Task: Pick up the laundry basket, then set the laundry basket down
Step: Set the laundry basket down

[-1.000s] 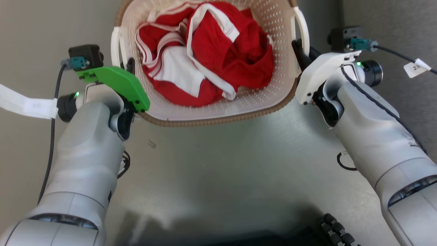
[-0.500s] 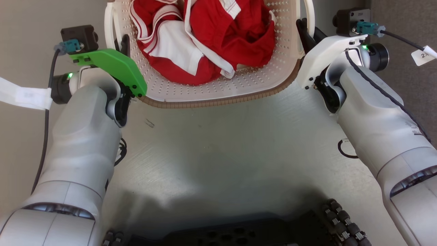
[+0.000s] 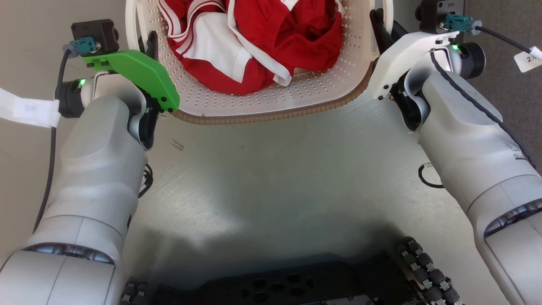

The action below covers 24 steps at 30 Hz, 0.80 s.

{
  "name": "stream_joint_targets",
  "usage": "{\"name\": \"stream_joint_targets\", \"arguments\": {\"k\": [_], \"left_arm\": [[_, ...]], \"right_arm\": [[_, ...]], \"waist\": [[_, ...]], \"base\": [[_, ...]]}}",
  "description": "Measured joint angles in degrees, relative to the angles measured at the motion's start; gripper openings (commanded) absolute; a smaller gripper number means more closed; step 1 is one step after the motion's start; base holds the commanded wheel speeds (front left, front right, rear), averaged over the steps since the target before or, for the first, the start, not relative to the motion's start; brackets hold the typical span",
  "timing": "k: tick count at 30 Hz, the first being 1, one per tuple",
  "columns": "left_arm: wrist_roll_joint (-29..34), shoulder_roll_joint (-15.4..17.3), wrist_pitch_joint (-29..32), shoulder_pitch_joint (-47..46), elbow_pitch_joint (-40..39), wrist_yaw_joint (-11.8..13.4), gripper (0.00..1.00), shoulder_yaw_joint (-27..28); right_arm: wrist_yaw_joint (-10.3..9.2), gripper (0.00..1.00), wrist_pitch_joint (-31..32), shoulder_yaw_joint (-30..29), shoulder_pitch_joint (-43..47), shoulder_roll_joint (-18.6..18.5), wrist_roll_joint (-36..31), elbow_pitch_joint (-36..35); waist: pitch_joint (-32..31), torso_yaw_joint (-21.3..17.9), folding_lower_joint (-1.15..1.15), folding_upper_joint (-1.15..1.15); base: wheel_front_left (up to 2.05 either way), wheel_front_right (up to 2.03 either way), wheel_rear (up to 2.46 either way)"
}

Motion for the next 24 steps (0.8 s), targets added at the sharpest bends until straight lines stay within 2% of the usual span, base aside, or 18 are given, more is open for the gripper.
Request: {"name": "stream_joint_targets", "arguments": {"k": [10, 24], "left_arm": [[0.07, -0.07, 1.05, -0.52, 1.67, -0.6, 0.0, -0.79], [0.08, -0.1, 1.47, -1.01, 2.24, -1.05, 0.0, -1.19]], "right_arm": [[1.6, 0.0, -0.01, 0.01, 0.07, 0.48, 0.1, 2.42], [2.12, 0.0, -0.53, 0.25, -0.52, 0.41, 0.09, 3.11]], "waist": [[0.34, 0.14, 0.0, 0.0], [0.96, 0.29, -0.01, 0.0]], "base": [[0.0, 0.0, 0.0], [0.0, 0.0, 0.0]]}}
